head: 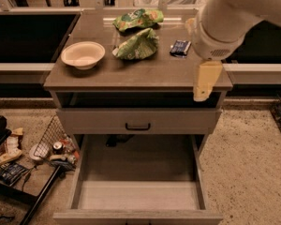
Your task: Place green jalapeno chip bag into middle drawer
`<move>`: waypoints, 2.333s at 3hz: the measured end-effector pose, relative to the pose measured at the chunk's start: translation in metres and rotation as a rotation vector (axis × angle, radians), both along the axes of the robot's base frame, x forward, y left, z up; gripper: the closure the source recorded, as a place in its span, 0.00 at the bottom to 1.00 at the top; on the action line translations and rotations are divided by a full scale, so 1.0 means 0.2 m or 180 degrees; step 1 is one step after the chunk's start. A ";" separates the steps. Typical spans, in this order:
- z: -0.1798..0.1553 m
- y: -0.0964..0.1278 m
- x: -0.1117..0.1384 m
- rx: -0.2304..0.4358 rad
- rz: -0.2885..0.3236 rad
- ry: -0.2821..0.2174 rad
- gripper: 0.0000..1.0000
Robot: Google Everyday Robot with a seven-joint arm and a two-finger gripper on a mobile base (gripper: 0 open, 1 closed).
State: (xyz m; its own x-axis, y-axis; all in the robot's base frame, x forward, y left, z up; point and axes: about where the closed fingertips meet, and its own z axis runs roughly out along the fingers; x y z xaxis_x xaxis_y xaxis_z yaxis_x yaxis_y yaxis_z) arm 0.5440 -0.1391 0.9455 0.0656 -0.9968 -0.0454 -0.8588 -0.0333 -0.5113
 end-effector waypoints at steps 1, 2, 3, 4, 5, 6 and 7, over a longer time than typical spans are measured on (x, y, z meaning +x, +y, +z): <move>-0.02 0.15 0.22 -0.0318 0.0266 -0.0282 0.00; -0.02 0.15 0.22 -0.0313 0.0264 -0.0279 0.00; -0.05 0.24 0.30 -0.0261 0.0423 -0.0324 0.00; -0.10 0.36 0.47 -0.0140 0.0605 -0.0382 0.00; -0.13 0.45 0.64 -0.0098 0.0775 -0.0441 0.00; -0.20 0.52 0.81 -0.0033 0.0879 -0.0427 0.00; -0.27 0.57 1.00 -0.0066 0.0939 -0.0421 0.00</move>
Offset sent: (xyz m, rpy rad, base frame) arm 0.0362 0.0270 -0.0056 -0.0683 -0.0648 0.0707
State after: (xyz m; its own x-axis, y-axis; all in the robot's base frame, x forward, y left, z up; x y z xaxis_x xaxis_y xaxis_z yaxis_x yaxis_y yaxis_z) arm 0.7432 -0.0246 0.8909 0.3558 -0.9345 0.0030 -0.7367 -0.2825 -0.6144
